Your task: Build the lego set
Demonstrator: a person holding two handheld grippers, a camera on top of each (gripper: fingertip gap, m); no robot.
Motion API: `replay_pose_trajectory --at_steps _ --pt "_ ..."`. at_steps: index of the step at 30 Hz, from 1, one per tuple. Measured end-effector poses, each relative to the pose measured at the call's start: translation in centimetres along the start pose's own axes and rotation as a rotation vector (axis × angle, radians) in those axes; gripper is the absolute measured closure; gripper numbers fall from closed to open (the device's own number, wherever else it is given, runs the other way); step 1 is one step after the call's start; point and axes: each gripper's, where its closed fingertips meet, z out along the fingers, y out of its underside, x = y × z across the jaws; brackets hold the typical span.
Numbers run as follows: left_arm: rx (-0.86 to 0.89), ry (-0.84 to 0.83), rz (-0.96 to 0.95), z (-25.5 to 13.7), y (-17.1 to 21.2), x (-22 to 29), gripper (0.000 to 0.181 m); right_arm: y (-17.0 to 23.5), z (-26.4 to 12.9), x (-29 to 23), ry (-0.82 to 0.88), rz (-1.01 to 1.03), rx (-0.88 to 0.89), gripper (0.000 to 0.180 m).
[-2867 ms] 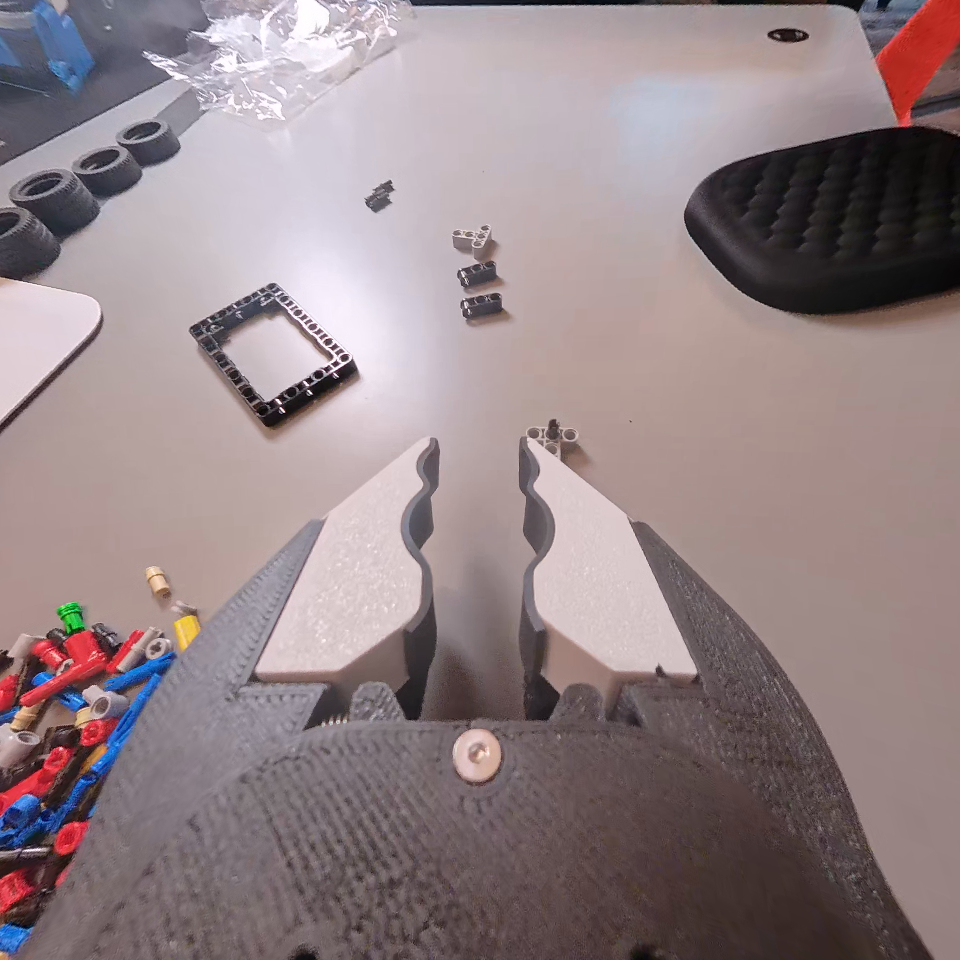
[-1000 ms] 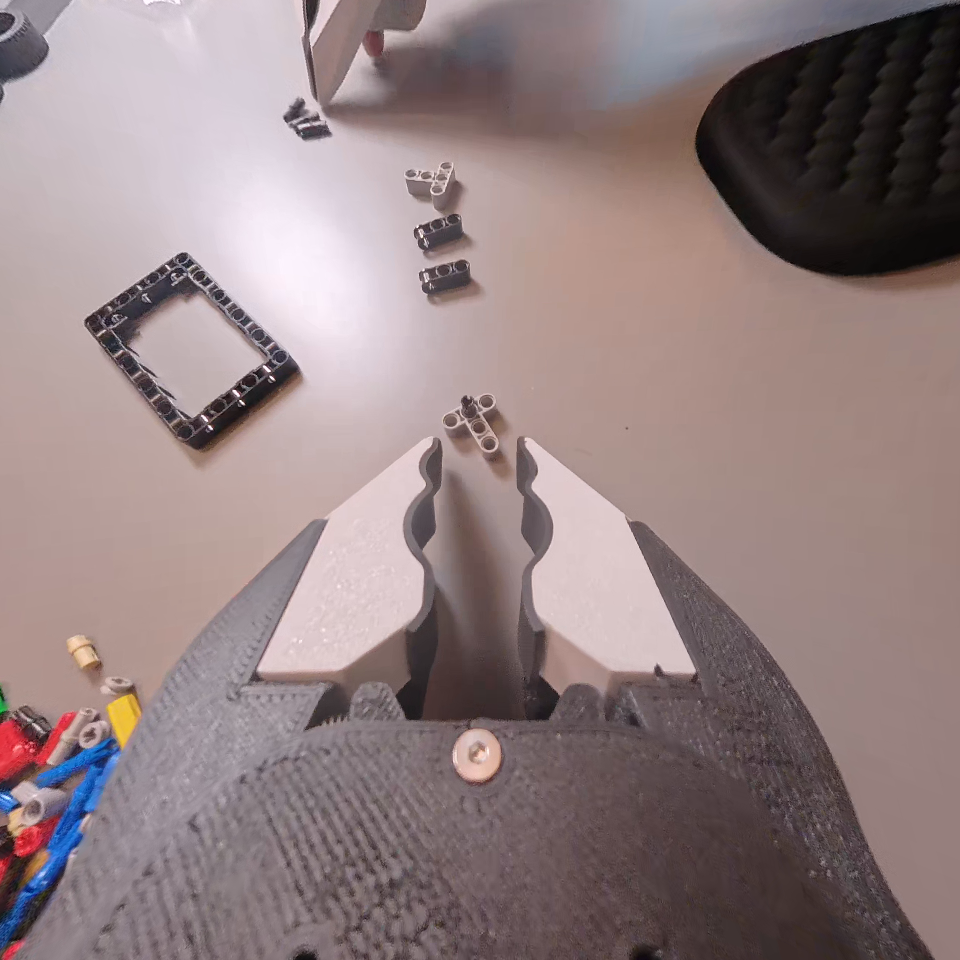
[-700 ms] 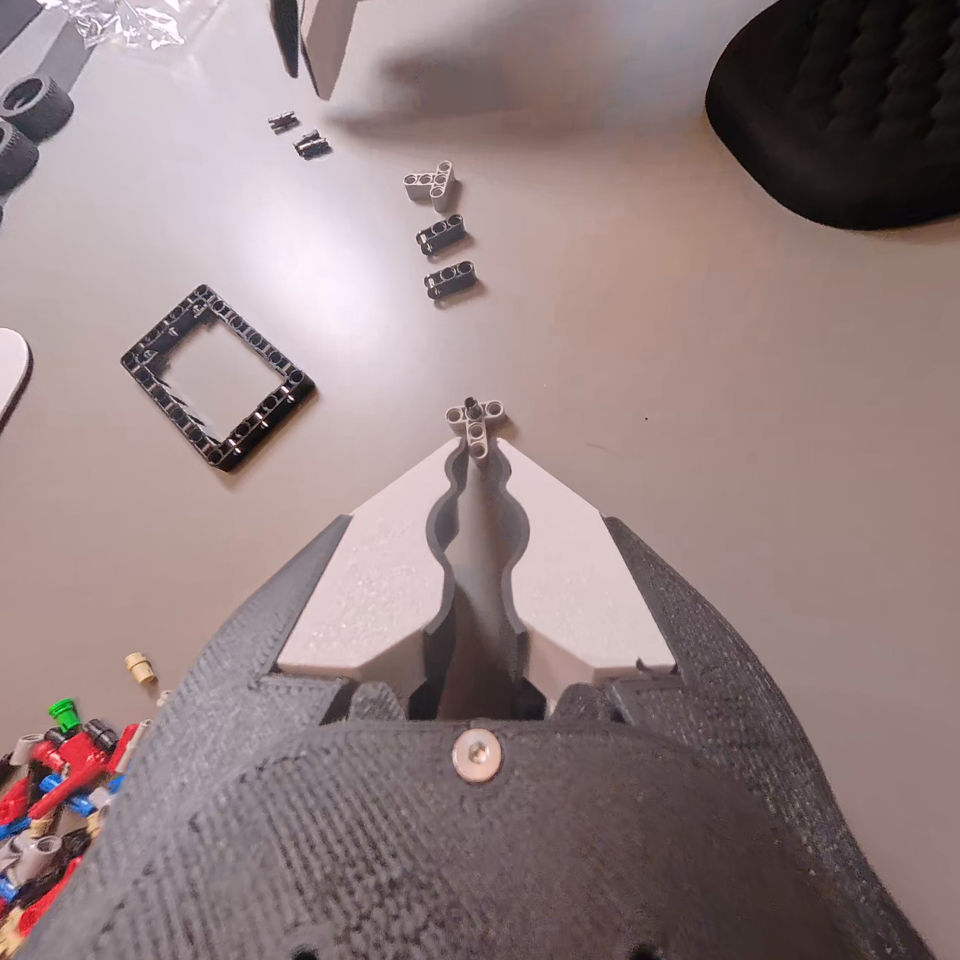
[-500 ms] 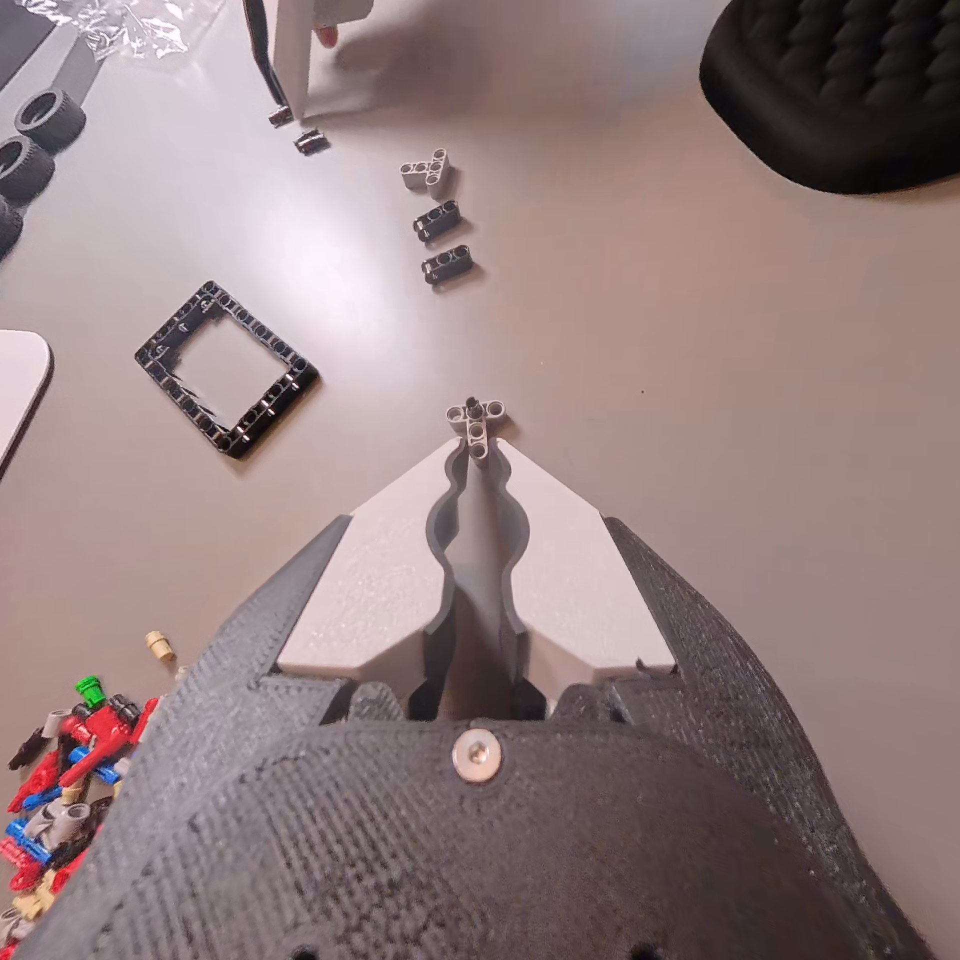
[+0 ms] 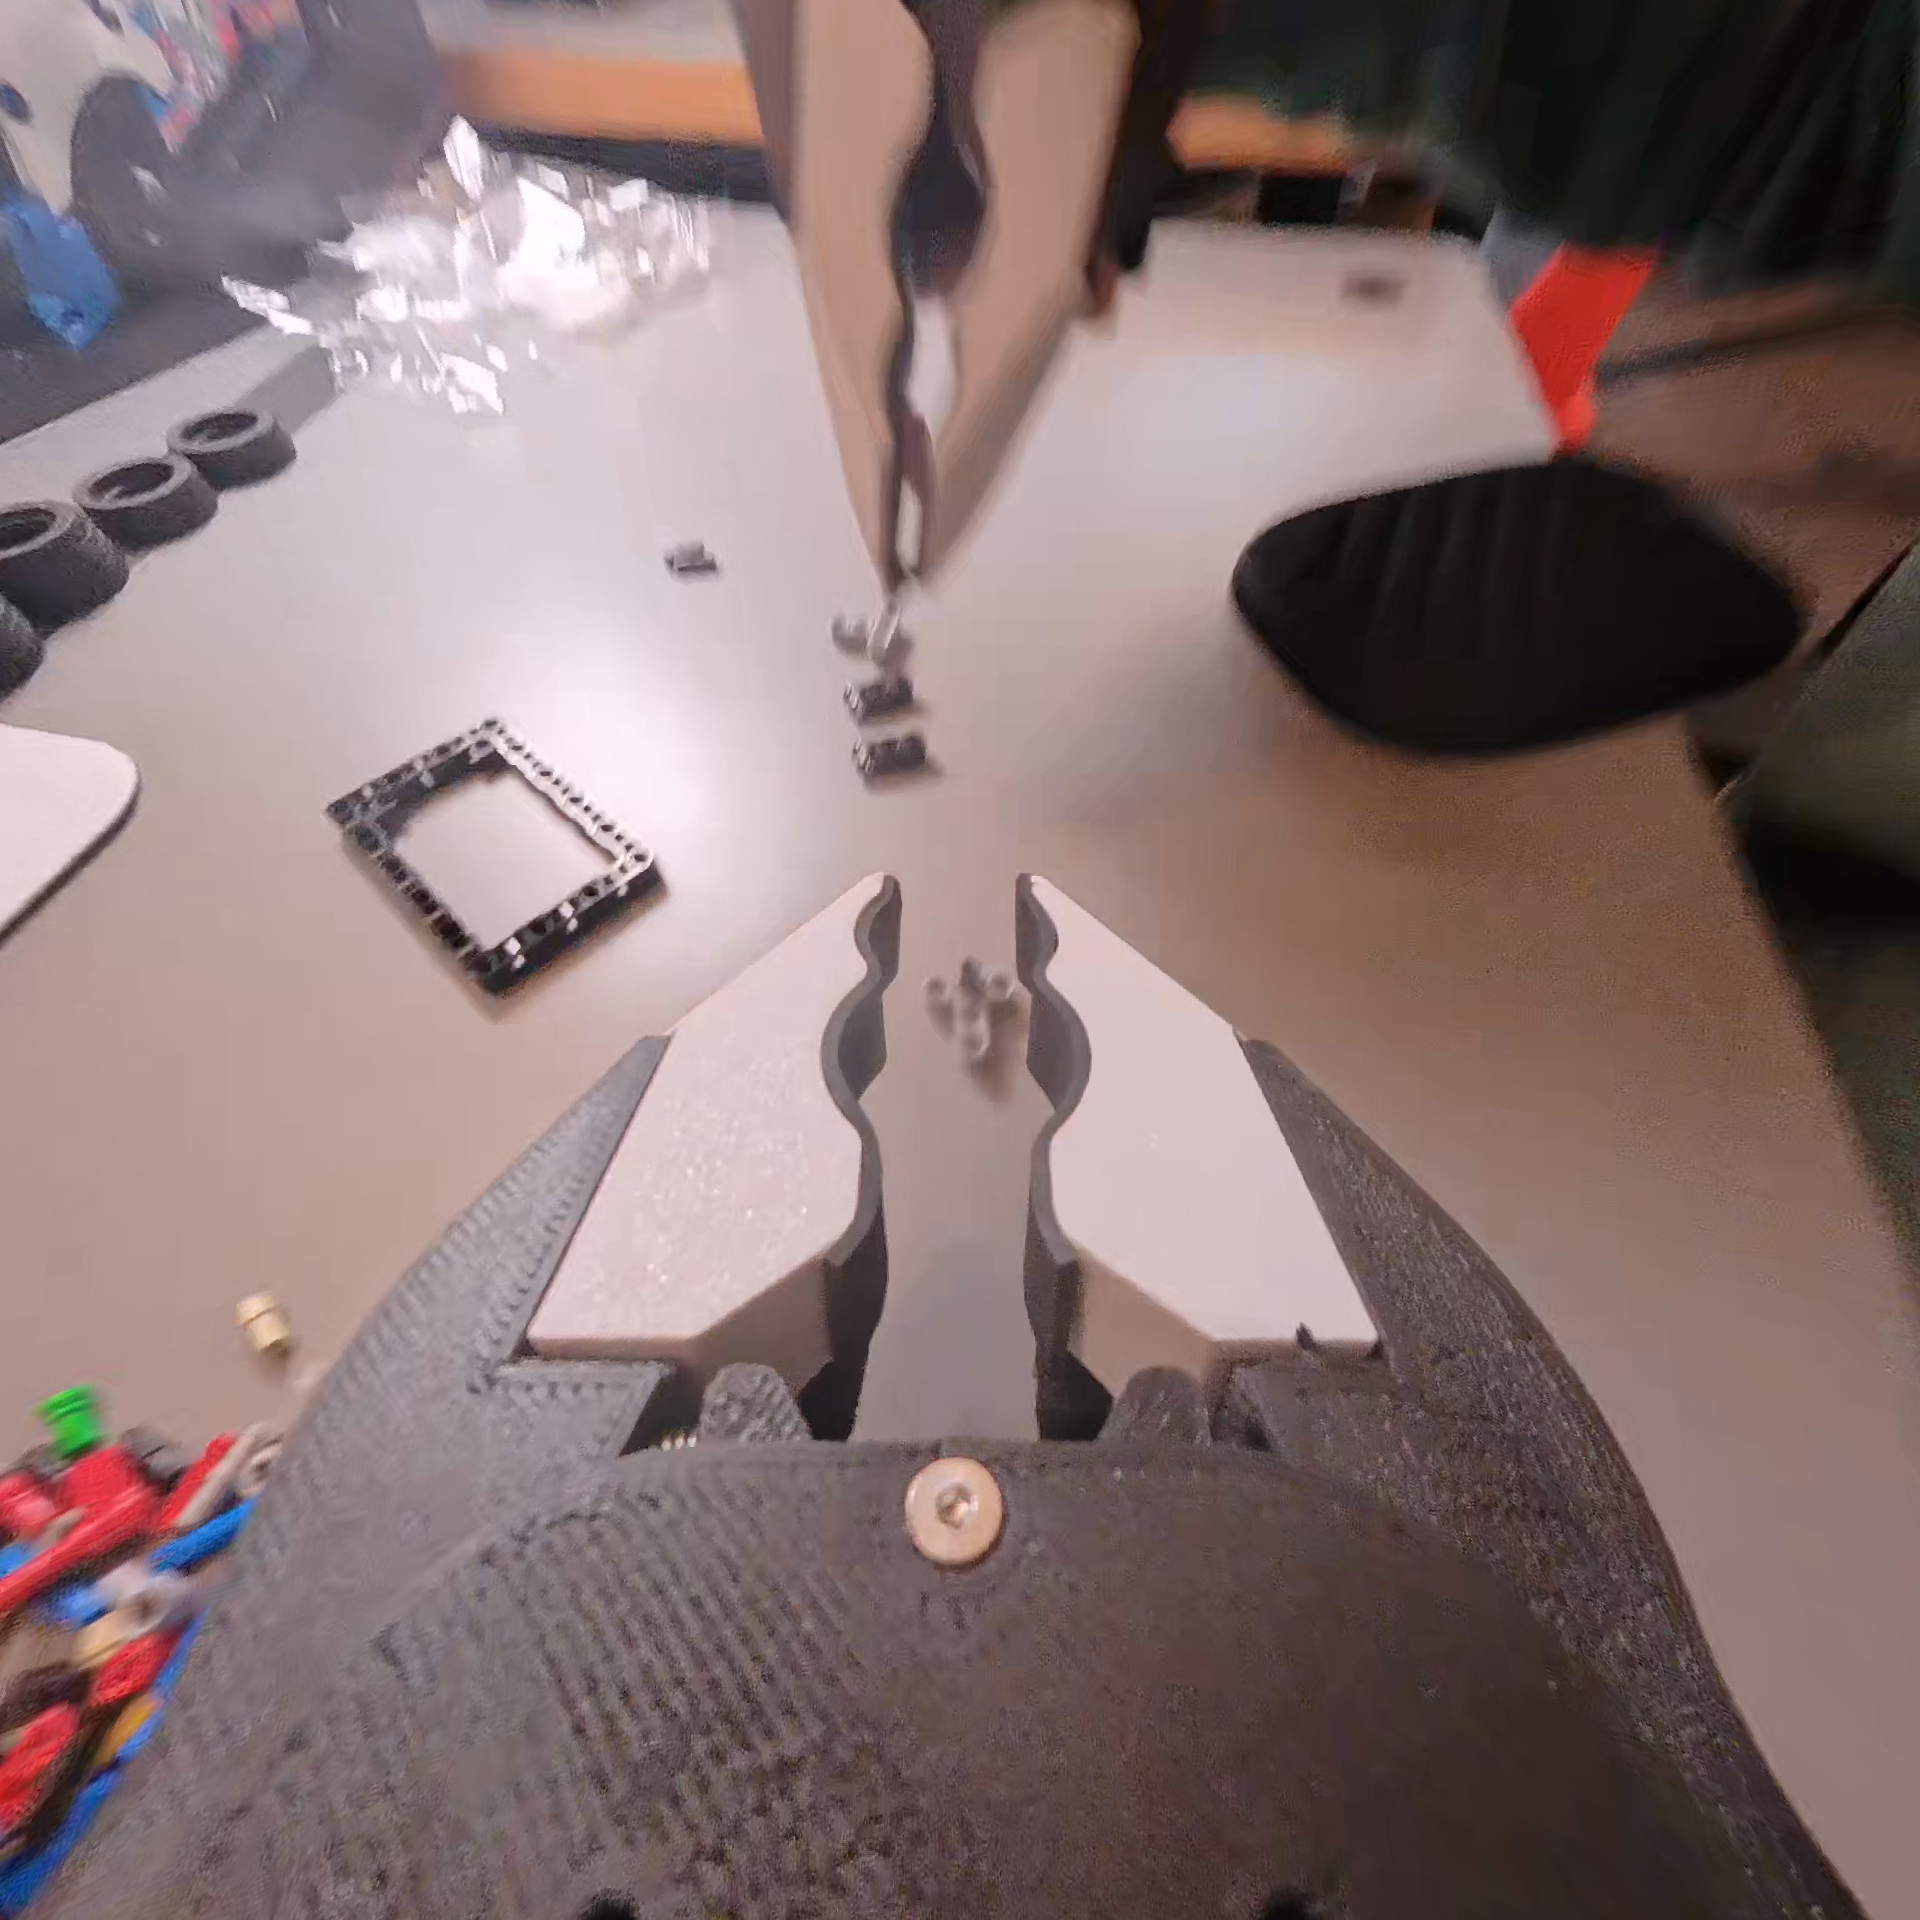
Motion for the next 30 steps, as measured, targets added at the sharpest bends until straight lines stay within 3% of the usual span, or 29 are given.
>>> replay_pose_trajectory --at_steps 1,4,8,16,19,25,30 --pt "0.054 0.023 -0.048 -0.2 -1.0 0.3 0.163 -1.5 0.7 -1.5 -0.009 -0.061 0.017 0.178" --pt "0.155 0.158 -0.225 -0.5 -2.5 1.8 0.163 -4.7 2.7 -4.9 -0.025 -0.185 0.058 0.177" --pt "0.176 0.277 -0.379 -1.1 -2.5 2.7 0.165 -6.1 3.8 -6.1 0.005 -0.266 0.054 0.178" --pt "0.191 0.309 -0.378 -1.6 -2.8 3.2 0.177 -7.1 3.0 -6.2 0.057 -0.292 0.069 0.178" --pt "0.269 0.358 -0.413 -2.4 -3.9 3.3 0.178 -8.3 2.1 -6.2 0.070 -0.266 0.166 0.178" --pt "0.513 0.522 -0.480 -5.0 -7.0 3.9 0.179 -11.4 -0.7 -6.7 0.065 -0.121 0.541 0.173" --pt "0.548 0.573 -0.491 -5.3 -7.5 4.4 0.179 -11.9 -1.3 -7.3 0.038 -0.060 0.645 0.168"
